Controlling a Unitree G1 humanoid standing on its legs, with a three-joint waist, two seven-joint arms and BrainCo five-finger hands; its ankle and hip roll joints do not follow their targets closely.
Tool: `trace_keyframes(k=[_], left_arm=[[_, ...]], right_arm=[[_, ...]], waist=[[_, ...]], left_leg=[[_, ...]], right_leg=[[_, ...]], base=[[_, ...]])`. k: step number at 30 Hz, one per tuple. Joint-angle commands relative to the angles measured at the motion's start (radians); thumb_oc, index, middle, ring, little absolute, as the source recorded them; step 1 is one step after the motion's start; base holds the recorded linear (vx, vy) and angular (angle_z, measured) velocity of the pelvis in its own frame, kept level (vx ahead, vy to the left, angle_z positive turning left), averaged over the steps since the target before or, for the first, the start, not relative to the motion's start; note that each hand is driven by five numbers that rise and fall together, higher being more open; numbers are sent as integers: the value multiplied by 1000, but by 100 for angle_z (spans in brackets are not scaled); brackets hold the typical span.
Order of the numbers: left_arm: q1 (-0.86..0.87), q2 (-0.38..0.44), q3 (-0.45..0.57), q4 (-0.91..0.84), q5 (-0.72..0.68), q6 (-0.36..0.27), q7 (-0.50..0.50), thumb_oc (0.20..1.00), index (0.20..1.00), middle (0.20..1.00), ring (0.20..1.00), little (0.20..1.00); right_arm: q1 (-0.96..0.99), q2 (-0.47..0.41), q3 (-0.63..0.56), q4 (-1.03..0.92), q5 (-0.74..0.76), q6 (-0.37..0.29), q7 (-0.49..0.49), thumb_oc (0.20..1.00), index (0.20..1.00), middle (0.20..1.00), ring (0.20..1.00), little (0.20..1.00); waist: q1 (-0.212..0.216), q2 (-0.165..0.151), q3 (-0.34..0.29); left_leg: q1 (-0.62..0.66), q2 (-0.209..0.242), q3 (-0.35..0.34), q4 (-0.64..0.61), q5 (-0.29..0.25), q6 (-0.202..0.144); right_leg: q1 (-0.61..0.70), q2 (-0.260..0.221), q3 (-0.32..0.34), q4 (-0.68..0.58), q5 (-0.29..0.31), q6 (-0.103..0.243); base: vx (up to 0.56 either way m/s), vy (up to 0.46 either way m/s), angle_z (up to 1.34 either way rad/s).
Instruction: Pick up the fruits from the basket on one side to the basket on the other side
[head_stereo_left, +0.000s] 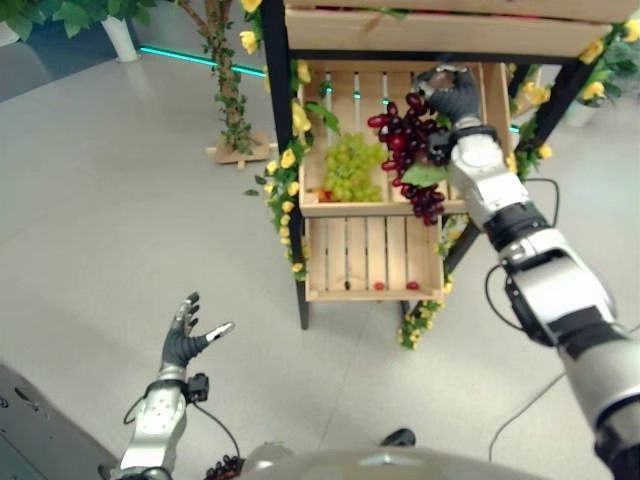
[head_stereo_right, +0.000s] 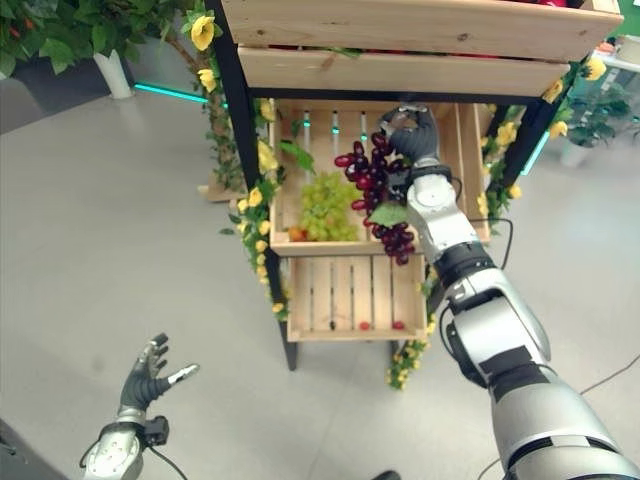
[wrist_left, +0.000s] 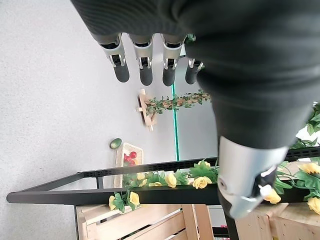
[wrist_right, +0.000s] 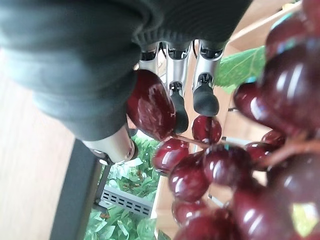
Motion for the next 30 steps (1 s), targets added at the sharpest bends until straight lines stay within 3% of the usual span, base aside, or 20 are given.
trace_keyframes(k=[1, 17, 30], left_arm=[[-34, 71, -30, -43, -2, -32, 7, 1000, 1000, 1000, 1000, 1000], [-34, 76, -39, -48, 0, -31, 6, 1000, 1000, 1000, 1000, 1000], [-38, 94, -61, -58, 0, -29, -7, 1000, 1000, 1000, 1000, 1000]], right_arm=[[-117, -14, -69, -11, -6, -43, -6, 200, 200, 200, 200, 200], [-109, -13, -77, -1, -9, -39, -10, 200, 200, 200, 200, 200], [-226, -106, -105, 196, 18, -21, -45, 200, 200, 200, 200, 200]], waist=[[56, -41, 6], [51, -36, 10], [83, -41, 4]], left_leg=[[4, -35, -64, -44, -15, -6], [4, -37, -64, -44, -17, -4], [-6, -35, -81, -43, -17, -8]], right_leg=[[114, -102, 46, -39, 161, 211], [106, -116, 44, -29, 166, 213], [108, -110, 30, -34, 161, 217]], base=[[0, 0, 0], [0, 0, 0], [11, -6, 5]])
